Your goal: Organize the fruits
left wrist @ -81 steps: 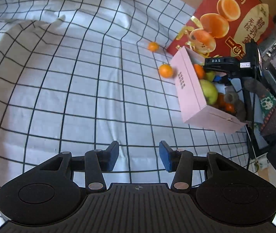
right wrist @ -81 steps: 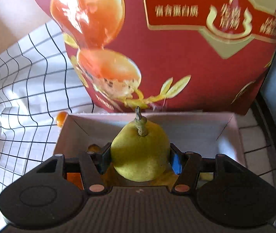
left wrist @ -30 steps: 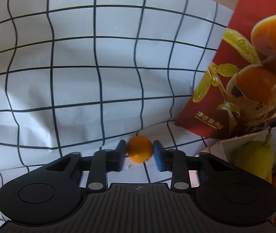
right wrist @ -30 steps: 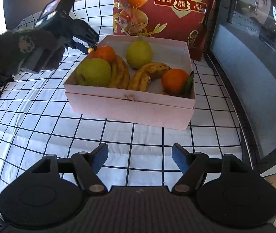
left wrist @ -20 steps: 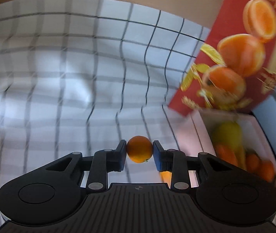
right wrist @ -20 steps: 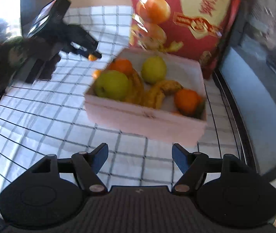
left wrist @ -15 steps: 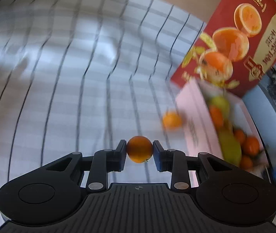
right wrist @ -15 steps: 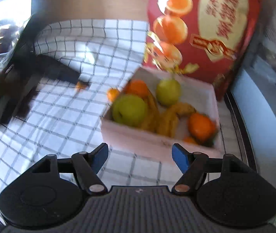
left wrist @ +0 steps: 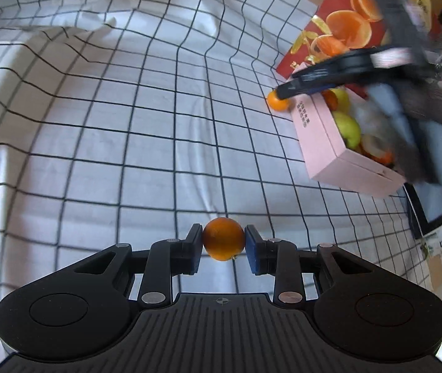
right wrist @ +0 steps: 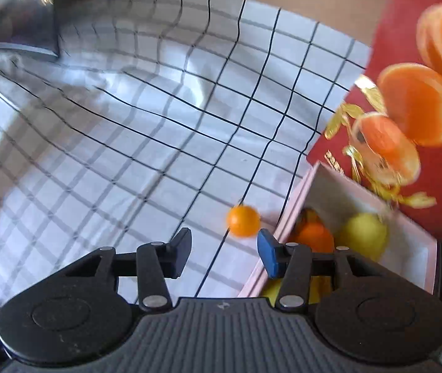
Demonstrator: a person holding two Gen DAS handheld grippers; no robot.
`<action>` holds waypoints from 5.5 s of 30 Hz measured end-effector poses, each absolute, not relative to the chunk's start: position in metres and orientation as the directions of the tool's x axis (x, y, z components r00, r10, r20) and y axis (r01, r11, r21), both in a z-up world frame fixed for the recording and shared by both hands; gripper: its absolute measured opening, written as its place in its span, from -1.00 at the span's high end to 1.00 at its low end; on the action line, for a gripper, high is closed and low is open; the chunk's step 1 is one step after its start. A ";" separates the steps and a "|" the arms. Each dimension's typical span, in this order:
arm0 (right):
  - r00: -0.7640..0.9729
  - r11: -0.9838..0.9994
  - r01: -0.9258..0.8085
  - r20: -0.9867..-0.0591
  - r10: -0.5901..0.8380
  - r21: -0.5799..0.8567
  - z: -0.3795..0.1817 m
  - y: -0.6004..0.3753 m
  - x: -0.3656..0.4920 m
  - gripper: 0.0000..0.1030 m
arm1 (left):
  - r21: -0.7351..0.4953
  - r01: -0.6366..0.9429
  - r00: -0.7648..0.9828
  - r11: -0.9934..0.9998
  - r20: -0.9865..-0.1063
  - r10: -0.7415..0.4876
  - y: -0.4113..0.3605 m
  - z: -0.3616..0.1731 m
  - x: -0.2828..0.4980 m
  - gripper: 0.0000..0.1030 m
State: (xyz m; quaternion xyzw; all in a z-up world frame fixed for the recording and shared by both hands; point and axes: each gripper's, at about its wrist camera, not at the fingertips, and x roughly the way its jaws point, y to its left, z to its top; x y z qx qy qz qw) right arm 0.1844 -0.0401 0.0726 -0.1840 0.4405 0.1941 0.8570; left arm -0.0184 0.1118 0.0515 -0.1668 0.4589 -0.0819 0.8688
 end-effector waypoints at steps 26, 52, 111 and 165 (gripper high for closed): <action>0.496 0.801 -0.596 -0.805 0.325 -0.044 0.078 -0.029 0.108 0.04 | -0.359 -0.067 0.541 0.931 -0.797 -0.268 0.127 0.035 -0.014 0.34; 0.394 0.769 -0.614 -0.776 0.493 0.177 0.027 0.018 0.067 0.38 | -0.352 -0.105 0.556 0.930 -0.796 -0.238 0.147 0.036 -0.025 0.34; 0.621 0.992 -0.122 -0.776 0.110 0.043 -0.017 -0.112 -0.018 -1.00 | -0.347 0.193 0.479 0.918 -0.783 -0.397 0.076 0.033 0.006 0.34; 0.815 0.996 -0.032 -0.575 0.073 0.082 0.104 -0.253 0.014 0.37 | -0.331 0.289 0.575 0.898 -0.691 -0.439 0.000 0.083 0.065 0.33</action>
